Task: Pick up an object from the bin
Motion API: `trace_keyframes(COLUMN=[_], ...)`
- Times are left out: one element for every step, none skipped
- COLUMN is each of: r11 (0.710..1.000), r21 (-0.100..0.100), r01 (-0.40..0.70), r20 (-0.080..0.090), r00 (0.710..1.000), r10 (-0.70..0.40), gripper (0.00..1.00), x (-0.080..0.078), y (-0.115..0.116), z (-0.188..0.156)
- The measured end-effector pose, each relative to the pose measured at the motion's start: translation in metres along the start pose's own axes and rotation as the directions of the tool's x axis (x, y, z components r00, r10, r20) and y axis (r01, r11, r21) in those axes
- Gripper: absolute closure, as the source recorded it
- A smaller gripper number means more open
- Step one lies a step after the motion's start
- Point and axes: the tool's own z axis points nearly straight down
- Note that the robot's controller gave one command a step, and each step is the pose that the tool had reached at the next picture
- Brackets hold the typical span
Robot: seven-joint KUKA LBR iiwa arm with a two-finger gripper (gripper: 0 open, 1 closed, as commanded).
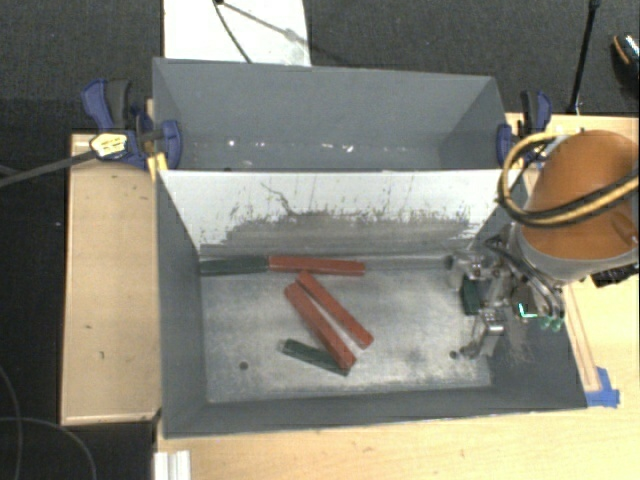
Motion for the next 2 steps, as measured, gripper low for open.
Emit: trace_keyframes(r11=[0.984, 0.986], r21=[-0.002, -0.003], r01=[0.179, 0.167], r20=[0.007, 0.000], r00=[0.984, 0.986], r10=[-0.178, -0.167], gripper=[0.00, 0.00], x=[-0.048, -0.003], y=[0.099, 0.161], z=[0.069, 0.112])
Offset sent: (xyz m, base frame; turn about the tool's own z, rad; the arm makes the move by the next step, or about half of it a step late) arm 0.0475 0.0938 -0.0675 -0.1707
